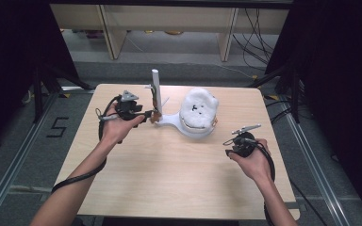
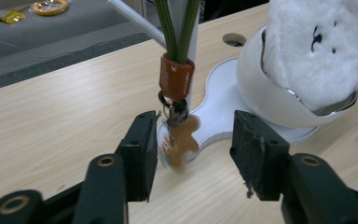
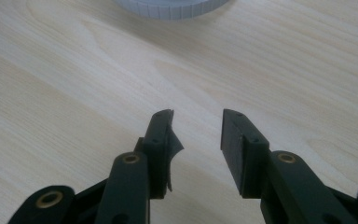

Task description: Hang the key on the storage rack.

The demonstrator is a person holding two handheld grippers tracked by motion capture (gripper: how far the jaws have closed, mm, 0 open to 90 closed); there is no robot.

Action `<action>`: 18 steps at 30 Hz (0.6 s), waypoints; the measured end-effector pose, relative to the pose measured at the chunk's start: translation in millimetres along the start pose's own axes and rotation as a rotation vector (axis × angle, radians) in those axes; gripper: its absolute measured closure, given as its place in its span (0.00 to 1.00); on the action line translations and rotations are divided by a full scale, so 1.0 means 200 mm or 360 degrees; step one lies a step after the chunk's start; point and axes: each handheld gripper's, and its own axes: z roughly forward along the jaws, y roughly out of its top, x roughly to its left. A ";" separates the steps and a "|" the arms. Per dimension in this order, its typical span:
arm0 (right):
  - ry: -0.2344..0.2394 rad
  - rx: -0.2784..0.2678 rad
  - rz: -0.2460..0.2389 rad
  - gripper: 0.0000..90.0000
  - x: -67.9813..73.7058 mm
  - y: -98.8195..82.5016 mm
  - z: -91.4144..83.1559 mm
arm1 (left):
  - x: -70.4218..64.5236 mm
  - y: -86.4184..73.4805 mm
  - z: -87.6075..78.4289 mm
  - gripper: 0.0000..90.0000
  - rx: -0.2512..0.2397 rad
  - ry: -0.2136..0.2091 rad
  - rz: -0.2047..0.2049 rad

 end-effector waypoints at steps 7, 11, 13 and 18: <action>0.0001 -0.0017 -0.0018 0.71 -0.01 -0.02 0.01 | 0.04 -0.05 -0.08 0.43 0.0036 0.0086 0.0041; 0.0002 -0.0014 -0.0010 0.71 -0.02 -0.02 0.01 | 0.07 -0.10 -0.14 0.41 0.0049 0.0095 0.0088; -0.0005 0.0006 0.0022 0.70 -0.01 -0.03 0.01 | 0.07 -0.12 -0.16 0.41 0.0028 0.0113 0.0062; -0.0004 -0.0016 0.0004 0.69 -0.02 -0.04 0.02 | 0.09 -0.19 -0.23 0.41 -0.0003 0.0120 0.0061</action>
